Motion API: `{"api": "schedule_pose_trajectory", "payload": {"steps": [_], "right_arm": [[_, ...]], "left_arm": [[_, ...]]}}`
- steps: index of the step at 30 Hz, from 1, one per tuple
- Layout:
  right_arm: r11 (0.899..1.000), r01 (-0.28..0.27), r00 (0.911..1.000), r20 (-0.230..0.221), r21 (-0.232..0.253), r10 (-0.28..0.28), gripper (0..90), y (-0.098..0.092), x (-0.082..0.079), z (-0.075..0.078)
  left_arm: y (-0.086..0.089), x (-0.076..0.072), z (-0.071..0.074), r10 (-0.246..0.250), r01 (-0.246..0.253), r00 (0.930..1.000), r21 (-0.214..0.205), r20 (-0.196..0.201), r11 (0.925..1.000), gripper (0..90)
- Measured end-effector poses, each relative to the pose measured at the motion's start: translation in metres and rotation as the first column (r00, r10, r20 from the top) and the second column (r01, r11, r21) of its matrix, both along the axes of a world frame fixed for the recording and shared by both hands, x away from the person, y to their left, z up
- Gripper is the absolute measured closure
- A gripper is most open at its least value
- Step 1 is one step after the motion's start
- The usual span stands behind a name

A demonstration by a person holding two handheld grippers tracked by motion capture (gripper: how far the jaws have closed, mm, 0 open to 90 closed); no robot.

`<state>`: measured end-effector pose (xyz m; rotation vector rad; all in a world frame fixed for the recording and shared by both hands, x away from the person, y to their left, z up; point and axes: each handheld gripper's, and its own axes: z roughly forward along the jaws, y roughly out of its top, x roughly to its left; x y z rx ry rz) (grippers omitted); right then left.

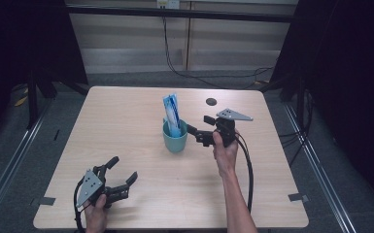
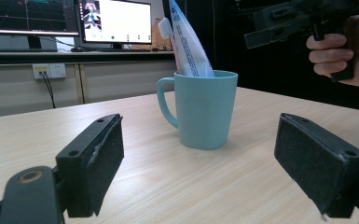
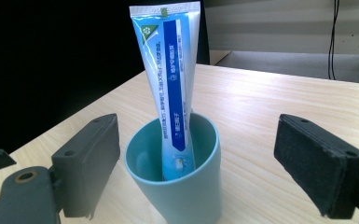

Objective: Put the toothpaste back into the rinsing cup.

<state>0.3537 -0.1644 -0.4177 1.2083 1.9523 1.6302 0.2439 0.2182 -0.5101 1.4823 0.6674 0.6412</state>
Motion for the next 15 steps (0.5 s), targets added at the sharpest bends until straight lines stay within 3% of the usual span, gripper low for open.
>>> {"api": "schedule_pose_trajectory", "payload": {"steps": [7, 12, 15], "right_arm": [[0.999, 0.021, 0.9997, -0.01, -0.044, -0.022, 14.1, -0.01, -0.011, 0.0], [0.999, 0.037, 0.9991, -0.019, -0.031, -0.037, 14.2, -0.022, -0.02, -0.003], [0.997, 0.049, 0.9986, -0.016, -0.053, -0.05, 14.2, -0.027, -0.025, -0.002]], "left_arm": [[0.0, 0.0, 0.0, 0.002, -0.002, 1.0, 0.001, 0.001, 1.0, 15.5], [0.0, 0.0, 0.0, 0.003, -0.003, 1.0, 0.001, 0.001, 1.0, 15.5], [0.0, 0.0, 0.0, 0.002, -0.002, 1.0, 0.001, 0.001, 1.0, 15.5]]}}
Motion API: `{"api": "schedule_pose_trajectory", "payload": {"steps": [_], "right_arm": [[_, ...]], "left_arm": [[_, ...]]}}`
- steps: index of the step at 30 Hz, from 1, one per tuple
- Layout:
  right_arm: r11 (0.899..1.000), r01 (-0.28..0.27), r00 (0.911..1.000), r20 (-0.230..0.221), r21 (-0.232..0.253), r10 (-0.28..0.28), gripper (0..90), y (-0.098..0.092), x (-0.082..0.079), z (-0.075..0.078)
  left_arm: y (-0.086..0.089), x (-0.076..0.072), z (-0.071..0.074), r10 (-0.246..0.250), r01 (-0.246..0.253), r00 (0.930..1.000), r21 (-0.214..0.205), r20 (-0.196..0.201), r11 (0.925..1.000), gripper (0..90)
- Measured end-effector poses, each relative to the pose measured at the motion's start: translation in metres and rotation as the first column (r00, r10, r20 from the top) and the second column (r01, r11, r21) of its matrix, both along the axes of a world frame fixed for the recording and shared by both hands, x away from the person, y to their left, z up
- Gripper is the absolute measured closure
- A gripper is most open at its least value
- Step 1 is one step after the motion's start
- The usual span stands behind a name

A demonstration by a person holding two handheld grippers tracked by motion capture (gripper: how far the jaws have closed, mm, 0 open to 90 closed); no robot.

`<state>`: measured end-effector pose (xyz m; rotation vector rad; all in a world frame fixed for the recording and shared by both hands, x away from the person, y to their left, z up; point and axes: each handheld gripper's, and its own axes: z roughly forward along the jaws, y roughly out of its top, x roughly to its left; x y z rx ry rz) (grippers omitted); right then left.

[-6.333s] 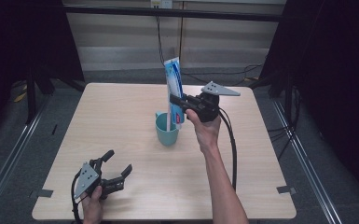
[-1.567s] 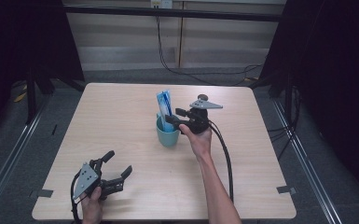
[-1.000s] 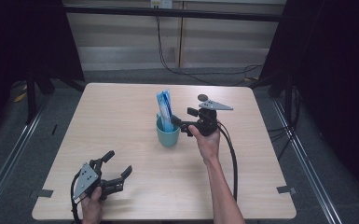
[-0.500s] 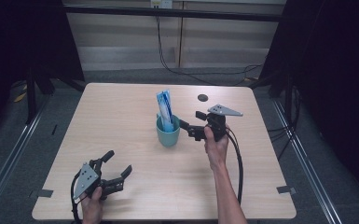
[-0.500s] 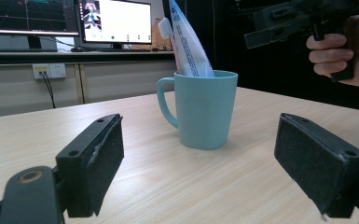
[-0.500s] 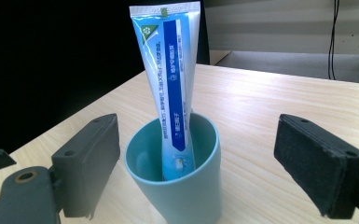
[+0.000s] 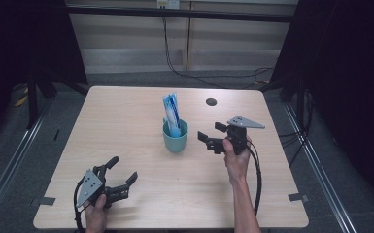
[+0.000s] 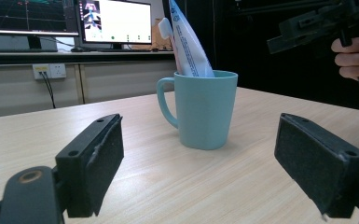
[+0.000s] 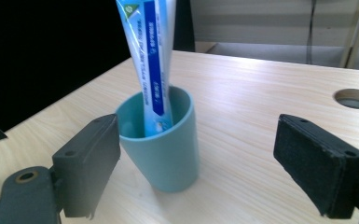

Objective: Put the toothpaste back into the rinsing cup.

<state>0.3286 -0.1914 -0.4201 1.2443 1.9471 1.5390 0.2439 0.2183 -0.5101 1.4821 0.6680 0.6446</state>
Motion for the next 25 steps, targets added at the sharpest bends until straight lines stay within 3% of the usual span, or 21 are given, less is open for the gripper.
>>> {"api": "schedule_pose_trajectory", "payload": {"steps": [5, 19, 25], "right_arm": [[1.0, 0.016, 0.9998, 0.014, 0.014, -0.016, 15.1, -0.011, -0.01, 0.001], [0.995, 0.072, 0.9974, 0.014, -0.067, -0.071, 15.0, -0.021, -0.034, -0.004], [0.994, 0.088, 0.9961, 0.0, -0.063, -0.088, 14.7, -0.025, -0.045, -0.016]], "left_arm": [[0.0, 0.0, 0.0, -0.001, 0.001, 1.0, -0.001, -0.001, 1.0, 15.5], [0.0, 0.0, 0.0, -0.006, 0.006, 1.0, -0.003, -0.003, 1.0, 15.5], [0.0, 0.0, 0.0, -0.003, 0.003, 1.0, -0.001, -0.001, 1.0, 15.5]]}}
